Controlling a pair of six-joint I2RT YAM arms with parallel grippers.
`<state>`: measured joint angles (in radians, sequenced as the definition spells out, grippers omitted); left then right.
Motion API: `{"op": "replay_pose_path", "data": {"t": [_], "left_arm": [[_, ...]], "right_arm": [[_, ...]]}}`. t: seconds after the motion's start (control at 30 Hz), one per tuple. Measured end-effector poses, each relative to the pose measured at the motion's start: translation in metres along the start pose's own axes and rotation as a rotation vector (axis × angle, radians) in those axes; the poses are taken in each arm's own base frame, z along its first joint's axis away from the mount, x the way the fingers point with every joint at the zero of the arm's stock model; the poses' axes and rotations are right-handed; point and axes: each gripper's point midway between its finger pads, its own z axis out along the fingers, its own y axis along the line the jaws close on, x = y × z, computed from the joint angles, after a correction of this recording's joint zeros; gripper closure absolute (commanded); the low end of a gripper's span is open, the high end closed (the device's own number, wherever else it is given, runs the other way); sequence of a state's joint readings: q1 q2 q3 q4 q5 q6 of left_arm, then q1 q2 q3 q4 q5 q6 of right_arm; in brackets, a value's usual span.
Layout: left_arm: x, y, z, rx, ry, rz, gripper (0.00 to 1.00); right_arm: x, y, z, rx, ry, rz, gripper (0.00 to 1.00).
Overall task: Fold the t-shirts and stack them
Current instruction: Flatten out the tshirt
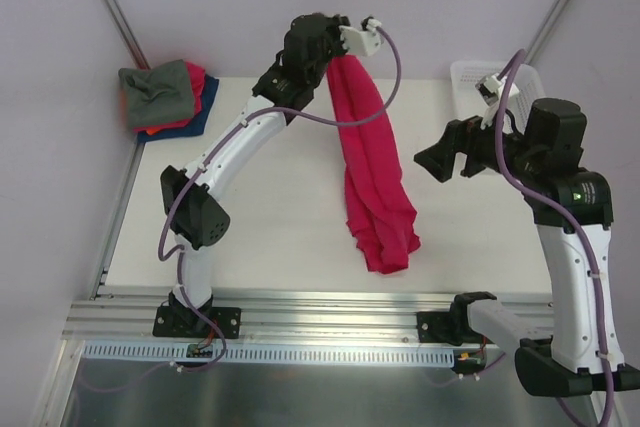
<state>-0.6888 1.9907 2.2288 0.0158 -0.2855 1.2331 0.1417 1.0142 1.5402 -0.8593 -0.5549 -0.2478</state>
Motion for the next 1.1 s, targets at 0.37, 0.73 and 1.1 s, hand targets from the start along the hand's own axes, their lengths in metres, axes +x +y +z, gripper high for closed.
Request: {"op": "replay_pose_path", "data": {"t": [0.37, 0.73, 1.1], "left_arm": [[0.129, -0.135, -0.026, 0.379, 0.399, 0.058, 1.0], [0.162, -0.154, -0.07, 0.454, 0.549, -0.032, 1.0], [0.225, -0.136, -0.099, 0.437, 0.731, -0.194, 1.0]], "right_arm": [[0.013, -0.001, 0.028, -0.086, 0.096, 0.088, 0.03], [0.173, 0.048, 0.081, -0.262, 0.668, -0.076, 0.01], [0.227, 0.041, 0.141, -0.247, 0.924, -0.123, 0.3]]}}
